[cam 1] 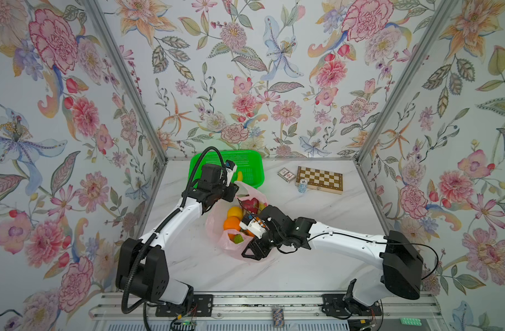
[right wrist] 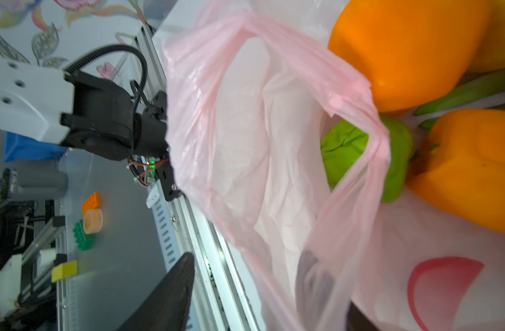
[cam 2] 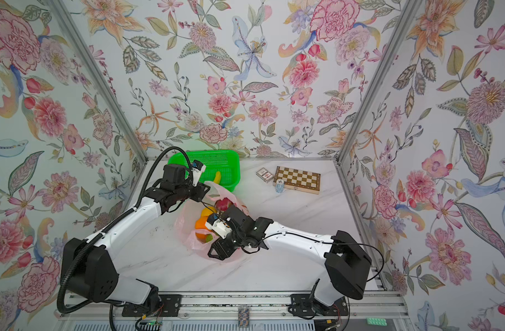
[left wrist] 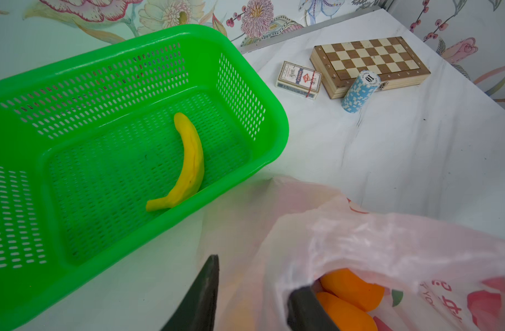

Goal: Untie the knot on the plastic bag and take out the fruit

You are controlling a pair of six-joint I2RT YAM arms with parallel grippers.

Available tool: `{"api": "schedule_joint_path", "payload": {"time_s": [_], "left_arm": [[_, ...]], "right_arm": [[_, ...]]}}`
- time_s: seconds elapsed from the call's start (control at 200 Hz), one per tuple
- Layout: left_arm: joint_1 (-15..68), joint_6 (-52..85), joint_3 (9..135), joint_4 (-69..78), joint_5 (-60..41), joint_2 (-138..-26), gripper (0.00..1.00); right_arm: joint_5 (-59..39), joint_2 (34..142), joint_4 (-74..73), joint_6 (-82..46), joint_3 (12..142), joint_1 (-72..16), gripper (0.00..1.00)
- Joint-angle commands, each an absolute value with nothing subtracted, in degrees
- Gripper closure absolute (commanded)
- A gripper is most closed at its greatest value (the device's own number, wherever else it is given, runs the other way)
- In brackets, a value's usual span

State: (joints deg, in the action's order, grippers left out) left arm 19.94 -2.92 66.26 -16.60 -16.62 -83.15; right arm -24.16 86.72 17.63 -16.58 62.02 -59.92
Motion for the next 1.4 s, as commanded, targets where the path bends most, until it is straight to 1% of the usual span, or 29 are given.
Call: {"api": "schedule_joint_path", "payload": {"time_s": [0.0, 0.05, 0.1, 0.27, 0.42, 0.49, 0.565, 0.66, 0.706, 0.791, 0.886, 1.131, 1.266, 1.396], "left_arm": [[20.31, -0.83, 65.4, -15.4, -15.33, -78.7, 0.53], [20.34, -0.05, 65.02, -15.58, -15.41, -77.46, 0.51], [20.31, 0.62, 64.78, -15.94, -15.62, -76.22, 0.5], [20.34, 4.48, 64.66, -18.7, -14.84, -72.21, 0.46], [20.71, 10.97, 64.52, -22.03, -14.25, -68.55, 0.43], [21.4, 13.37, 64.19, -24.07, -14.49, -66.35, 0.42], [22.55, 15.91, 62.95, -25.08, -17.36, -64.1, 0.44], [24.35, 19.35, 60.21, -25.93, -23.19, -62.08, 0.46], [25.88, 21.0, 58.37, -26.64, -23.91, -61.4, 0.47], [29.12, 23.35, 54.28, -27.59, -22.4, -59.73, 0.48], [32.53, 25.87, 48.46, -28.37, -18.03, -57.37, 0.49], [40.02, 33.43, 34.14, -29.03, -13.85, -51.81, 0.54], [43.22, 35.78, 31.64, -29.72, -11.16, -50.24, 0.55], [43.51, 35.38, 32.69, -31.59, -8.93, -48.93, 0.53]], "right_arm": [[-18.59, 82.23, 14.06, -17.12, 61.66, -59.94, 0.25], [-17.8, 81.08, 12.89, -17.16, 61.57, -59.93, 0.21], [-16.76, 80.16, 11.4, -17.46, 61.39, -59.94, 0.18], [-11.69, 78.34, 6.28, -20.68, 61.92, -59.51, 0.14], [-6.33, 77.69, 3.18, -26.87, 62.05, -58.1, 0.15], [-4.95, 77.67, 2.73, -31.72, 61.57, -56.22, 0.18], [-6.38, 78.37, 3.18, -35.05, 60.92, -54.18, 0.23], [-6.85, 79.05, 4.45, -34.92, 59.24, -53.91, 0.24], [-7.15, 79.44, 5.42, -34.58, 58.36, -54.21, 0.25], [-7.08, 80.57, 8.13, -34.4, 56.46, -55.26, 0.27], [-6.84, 81.61, 11.46, -34.27, 54.2, -56.85, 0.29], [-8.59, 83.98, 17.15, -34.69, 51.21, -58.35, 0.29], [-8.29, 83.95, 16.82, -35.05, 52.73, -58.45, 0.29], [-5.25, 83.39, 16.33, -36.14, 55.35, -58.51, 0.28]]}}
